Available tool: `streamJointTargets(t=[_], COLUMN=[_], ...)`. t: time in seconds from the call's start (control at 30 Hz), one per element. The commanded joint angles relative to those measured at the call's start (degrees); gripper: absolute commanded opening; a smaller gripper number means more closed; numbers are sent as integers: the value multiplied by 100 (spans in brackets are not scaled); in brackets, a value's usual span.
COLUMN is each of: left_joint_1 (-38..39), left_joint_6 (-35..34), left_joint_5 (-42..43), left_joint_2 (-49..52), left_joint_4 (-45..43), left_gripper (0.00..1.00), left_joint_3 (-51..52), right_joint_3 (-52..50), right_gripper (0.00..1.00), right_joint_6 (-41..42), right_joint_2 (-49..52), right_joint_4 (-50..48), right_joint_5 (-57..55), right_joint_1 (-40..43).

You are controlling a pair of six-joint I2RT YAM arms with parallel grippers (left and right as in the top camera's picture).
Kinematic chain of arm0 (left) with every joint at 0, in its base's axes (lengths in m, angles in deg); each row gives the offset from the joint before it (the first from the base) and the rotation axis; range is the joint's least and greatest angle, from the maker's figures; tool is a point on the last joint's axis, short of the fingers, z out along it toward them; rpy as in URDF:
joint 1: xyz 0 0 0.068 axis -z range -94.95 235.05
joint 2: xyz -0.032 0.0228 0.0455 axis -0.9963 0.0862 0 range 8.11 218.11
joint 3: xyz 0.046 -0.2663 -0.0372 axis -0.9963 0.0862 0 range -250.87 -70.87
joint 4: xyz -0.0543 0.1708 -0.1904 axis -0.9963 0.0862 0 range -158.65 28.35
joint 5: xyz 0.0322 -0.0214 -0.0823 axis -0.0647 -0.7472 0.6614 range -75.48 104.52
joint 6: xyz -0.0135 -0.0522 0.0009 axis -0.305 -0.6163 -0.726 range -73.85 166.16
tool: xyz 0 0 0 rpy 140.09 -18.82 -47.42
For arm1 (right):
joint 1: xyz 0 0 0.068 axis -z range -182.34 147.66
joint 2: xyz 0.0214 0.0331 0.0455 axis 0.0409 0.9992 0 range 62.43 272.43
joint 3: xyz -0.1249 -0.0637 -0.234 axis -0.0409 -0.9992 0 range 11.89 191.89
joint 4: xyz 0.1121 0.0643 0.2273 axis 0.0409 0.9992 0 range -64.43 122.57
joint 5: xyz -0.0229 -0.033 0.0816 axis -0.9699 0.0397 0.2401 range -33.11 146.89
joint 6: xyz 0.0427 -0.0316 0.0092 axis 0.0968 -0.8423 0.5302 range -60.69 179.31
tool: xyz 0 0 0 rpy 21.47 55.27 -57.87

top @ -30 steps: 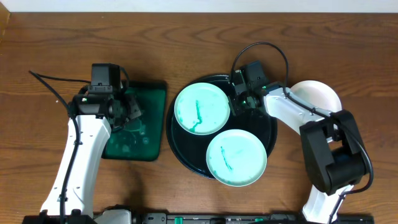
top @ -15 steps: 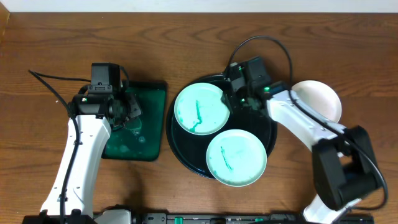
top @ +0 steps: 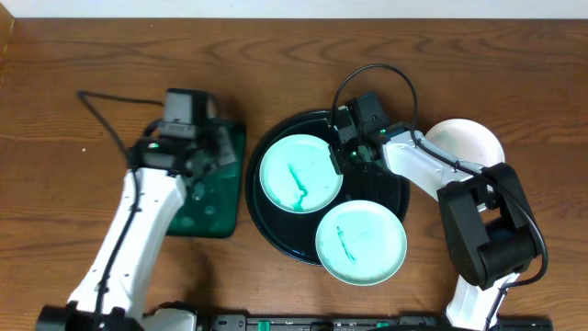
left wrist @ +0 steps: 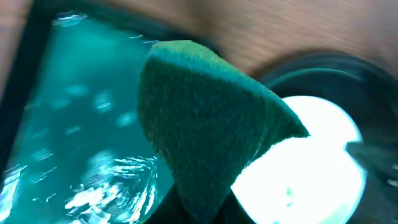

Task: Clean dirty plates on tray and stack at the side
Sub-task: 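Scrub the pale green plate with the sponge in the left gripper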

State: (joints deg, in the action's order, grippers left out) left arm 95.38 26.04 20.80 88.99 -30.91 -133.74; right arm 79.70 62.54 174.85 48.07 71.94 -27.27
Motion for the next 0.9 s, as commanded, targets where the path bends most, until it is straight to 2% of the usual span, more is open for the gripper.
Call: streamJointTargets(t=[0.0, 0.13, 0.37, 0.63, 0.77, 0.87], left_joint_1=[448, 905, 1473, 1797, 1725, 1569], left_joint_6=[-549, -1257, -2498, -2610, -2608, -2538], left_joint_5=[310, 999, 1036, 2212, 2415, 2188], left_joint_2=[509, 1248, 2341, 3320, 3589, 3547], left_joint_4=[-234, -726, -1292, -2553, -2476, -2216], left_gripper=[7, 7, 7, 7, 7, 7], left_joint_3=[-79, -79, -79, -79, -79, -81], right_joint_3=[-42, -42, -42, -42, -42, -42], right_gripper=[1, 1, 1, 1, 1, 1], right_joint_6=[227, 828, 1067, 1045, 1045, 1045], right_joint_2=[-46, -46, -46, -46, -46, -48], right_joint_4=[111, 232, 249, 267, 297, 299], right_joint_5=[-46, -511, -625, -667, -667, -669], right_joint_1=[-52, -50, -50, -52, -52, -50])
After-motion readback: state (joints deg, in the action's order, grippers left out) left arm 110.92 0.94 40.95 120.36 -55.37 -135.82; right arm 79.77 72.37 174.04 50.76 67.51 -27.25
